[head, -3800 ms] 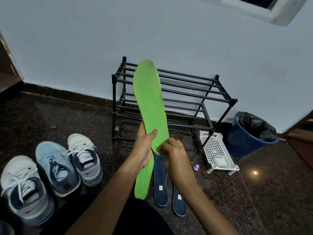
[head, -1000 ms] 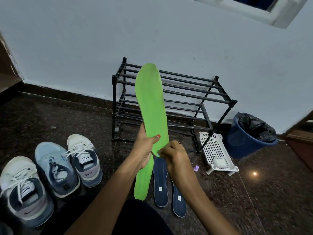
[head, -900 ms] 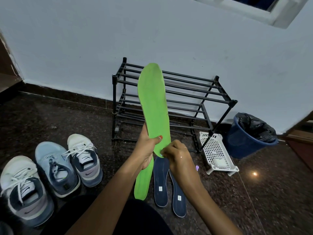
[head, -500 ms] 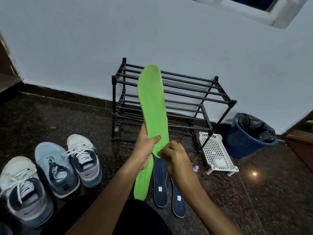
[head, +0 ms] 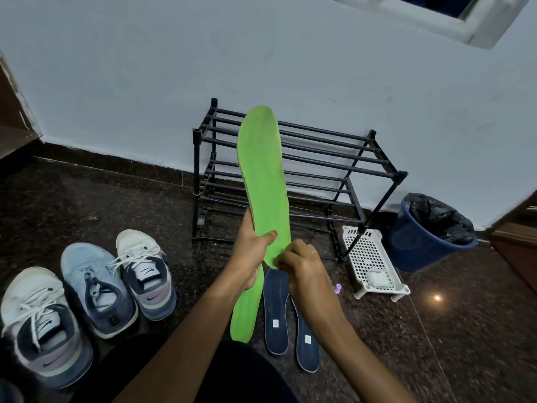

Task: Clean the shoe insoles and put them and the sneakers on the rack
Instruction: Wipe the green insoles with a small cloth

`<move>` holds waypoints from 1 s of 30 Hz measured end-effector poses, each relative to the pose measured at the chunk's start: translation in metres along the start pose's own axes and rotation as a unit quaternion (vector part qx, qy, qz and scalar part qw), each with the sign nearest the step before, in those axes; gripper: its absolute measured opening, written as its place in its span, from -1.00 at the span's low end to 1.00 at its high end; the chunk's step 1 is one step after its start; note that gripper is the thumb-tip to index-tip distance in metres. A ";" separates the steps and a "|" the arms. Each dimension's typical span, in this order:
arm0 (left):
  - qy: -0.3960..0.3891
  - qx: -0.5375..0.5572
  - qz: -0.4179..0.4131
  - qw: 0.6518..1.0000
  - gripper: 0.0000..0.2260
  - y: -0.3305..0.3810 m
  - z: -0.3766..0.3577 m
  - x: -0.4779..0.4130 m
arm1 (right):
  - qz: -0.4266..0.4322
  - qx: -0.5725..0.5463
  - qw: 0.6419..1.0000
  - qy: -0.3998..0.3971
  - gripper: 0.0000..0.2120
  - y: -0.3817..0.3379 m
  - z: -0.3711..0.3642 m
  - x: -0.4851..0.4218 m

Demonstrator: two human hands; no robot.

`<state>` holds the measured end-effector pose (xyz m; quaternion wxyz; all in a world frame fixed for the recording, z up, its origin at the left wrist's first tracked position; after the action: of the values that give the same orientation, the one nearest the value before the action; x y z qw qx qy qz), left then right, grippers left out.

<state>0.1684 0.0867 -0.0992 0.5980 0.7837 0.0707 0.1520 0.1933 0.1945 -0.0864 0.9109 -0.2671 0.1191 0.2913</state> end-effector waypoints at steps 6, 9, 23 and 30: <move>-0.010 -0.012 -0.002 1.000 -0.48 0.000 -0.001 0.002 | -0.023 0.016 0.999 0.041 -0.77 0.008 0.005 -0.010; -0.003 -0.002 0.002 1.000 -0.50 0.001 0.001 0.001 | -0.009 -0.012 0.999 0.032 -0.76 0.005 -0.002 -0.005; -0.033 0.038 0.028 0.998 -0.77 -0.002 -0.008 0.006 | -0.060 -0.033 0.991 0.114 -0.87 0.016 0.007 -0.034; 0.016 0.028 0.022 0.999 -0.73 -0.001 -0.001 0.001 | -0.019 -0.053 0.996 0.062 -0.81 0.005 -0.002 -0.015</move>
<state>0.1690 0.0883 -0.0997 0.5711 0.7990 0.0674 0.1760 0.1784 0.1899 -0.0851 0.8916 -0.3348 0.1549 0.2627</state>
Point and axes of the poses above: each hand's wrist, its own x-axis away from the middle knuckle, its own z-axis out of the back of the hand, y = z × x, the point moved 3 cm from there along -x, towards the middle knuckle, and after that the axes turned 6 degrees about -x, right-handed, at the moved point
